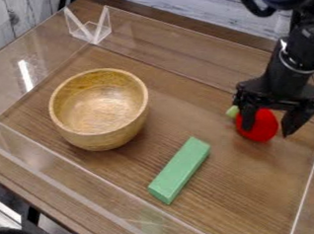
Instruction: Move the red fruit to the left side of the table
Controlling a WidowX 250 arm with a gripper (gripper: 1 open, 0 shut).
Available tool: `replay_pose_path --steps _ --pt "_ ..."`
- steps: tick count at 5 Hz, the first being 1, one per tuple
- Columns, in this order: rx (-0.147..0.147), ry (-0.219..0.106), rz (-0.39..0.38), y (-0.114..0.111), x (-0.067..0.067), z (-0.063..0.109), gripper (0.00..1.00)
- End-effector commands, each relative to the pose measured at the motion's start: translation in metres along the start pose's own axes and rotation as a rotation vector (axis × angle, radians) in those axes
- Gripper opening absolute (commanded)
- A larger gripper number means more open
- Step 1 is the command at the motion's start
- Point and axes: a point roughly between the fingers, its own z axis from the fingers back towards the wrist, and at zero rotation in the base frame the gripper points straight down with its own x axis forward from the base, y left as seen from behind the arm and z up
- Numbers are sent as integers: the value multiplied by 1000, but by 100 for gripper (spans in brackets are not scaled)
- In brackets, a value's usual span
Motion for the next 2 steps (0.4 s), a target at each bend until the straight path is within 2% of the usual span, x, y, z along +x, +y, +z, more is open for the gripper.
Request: replay_pose_path --steps 1,2 --pt "-18 -23 46 0 4 3 0" --pt "-35 -30 101 15 16 19 0"
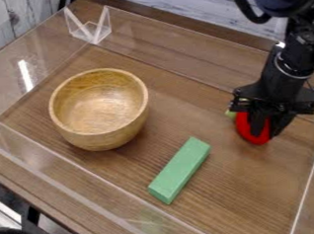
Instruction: Move the red fruit to the left side of the table
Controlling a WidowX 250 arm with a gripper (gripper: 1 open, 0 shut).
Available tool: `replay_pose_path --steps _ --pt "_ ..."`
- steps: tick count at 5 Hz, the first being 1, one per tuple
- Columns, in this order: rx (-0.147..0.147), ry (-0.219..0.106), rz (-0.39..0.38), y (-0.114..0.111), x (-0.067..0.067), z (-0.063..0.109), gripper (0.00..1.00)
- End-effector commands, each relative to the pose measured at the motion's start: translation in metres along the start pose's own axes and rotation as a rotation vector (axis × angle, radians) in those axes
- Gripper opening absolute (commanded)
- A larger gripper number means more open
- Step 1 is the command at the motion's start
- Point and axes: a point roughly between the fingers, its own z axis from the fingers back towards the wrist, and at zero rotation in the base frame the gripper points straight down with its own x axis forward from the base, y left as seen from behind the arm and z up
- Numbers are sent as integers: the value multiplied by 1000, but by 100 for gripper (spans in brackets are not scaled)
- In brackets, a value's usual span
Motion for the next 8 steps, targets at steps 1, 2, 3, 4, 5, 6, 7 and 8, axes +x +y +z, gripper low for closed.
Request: replay_pose_path --steps 1,2,3,4,5,6,7,8 --pt "-76 -46 73 15 21 41 0" --pt "-95 -78 167 41 34 71 0" --pt "-102 -98 269 69 50 90 0" --pt "-92 -99 333 68 46 91 0" --pt "-102 -101 358 55 45 93 0" --pt "-110 -103 369 42 41 94 0" --pt "-108 -110 387 46 50 91 0" --pt "-108 -115 408 53 61 91 0"
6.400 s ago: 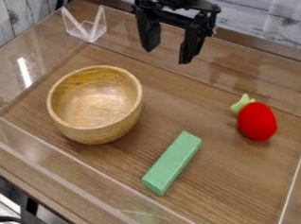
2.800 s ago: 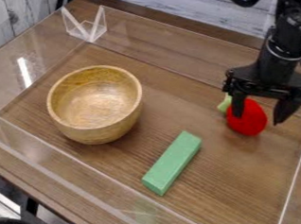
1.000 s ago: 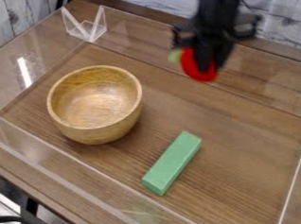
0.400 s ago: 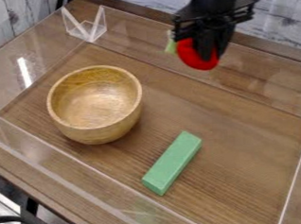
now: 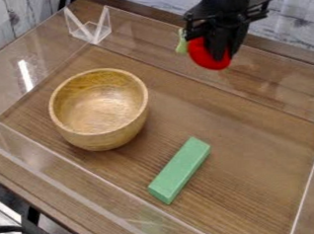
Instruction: Move the red fruit to the left side of the table
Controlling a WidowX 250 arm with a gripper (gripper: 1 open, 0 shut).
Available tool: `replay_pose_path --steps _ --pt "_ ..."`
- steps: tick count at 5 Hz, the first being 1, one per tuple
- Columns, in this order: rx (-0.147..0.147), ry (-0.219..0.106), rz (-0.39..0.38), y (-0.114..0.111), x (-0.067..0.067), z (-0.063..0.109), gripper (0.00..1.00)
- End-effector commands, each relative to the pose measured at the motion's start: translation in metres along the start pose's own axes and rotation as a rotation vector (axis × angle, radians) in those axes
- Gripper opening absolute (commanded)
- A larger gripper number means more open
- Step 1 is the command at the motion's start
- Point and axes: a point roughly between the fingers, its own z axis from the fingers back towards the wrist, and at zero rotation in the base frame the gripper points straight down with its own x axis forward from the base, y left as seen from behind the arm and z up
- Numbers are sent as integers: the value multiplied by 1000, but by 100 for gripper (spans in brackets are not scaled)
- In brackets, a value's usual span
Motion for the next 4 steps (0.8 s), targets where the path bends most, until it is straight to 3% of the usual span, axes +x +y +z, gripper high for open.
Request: replay_pose_path --steps 1,2,4 --pt "-46 -34 47 -14 4 21 0" --pt "-39 -43 82 -25 -3 23 0" --pt "-40 -50 62 -27 -13 17 0"
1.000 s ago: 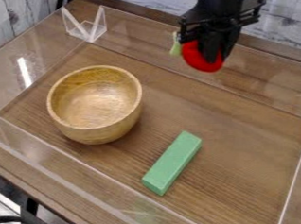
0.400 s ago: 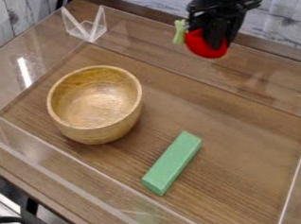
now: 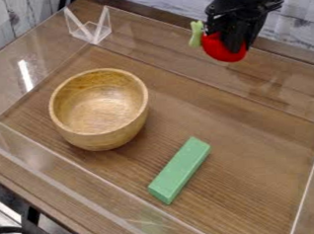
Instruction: Move the red fruit to the left side of the table
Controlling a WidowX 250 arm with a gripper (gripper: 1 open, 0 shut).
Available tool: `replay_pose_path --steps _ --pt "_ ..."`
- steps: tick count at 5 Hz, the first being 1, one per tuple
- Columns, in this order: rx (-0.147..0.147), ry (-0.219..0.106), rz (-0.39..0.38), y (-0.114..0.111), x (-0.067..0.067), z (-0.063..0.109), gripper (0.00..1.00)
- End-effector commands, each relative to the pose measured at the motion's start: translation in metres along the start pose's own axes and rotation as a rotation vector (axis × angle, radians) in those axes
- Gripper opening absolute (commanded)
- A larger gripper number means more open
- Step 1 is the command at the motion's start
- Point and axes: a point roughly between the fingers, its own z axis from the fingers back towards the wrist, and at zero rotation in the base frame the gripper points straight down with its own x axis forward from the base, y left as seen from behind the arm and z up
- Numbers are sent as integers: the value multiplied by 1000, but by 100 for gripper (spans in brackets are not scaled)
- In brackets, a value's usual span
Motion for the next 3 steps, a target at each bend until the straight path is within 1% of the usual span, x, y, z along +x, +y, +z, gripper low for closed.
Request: replay_pose_path --steps 1,2,3 --pt "-24 -16 21 -13 -4 19 0" --pt "-21 -22 30 -22 -9 27 0" --pt "-17 -30 30 -21 -13 26 0"
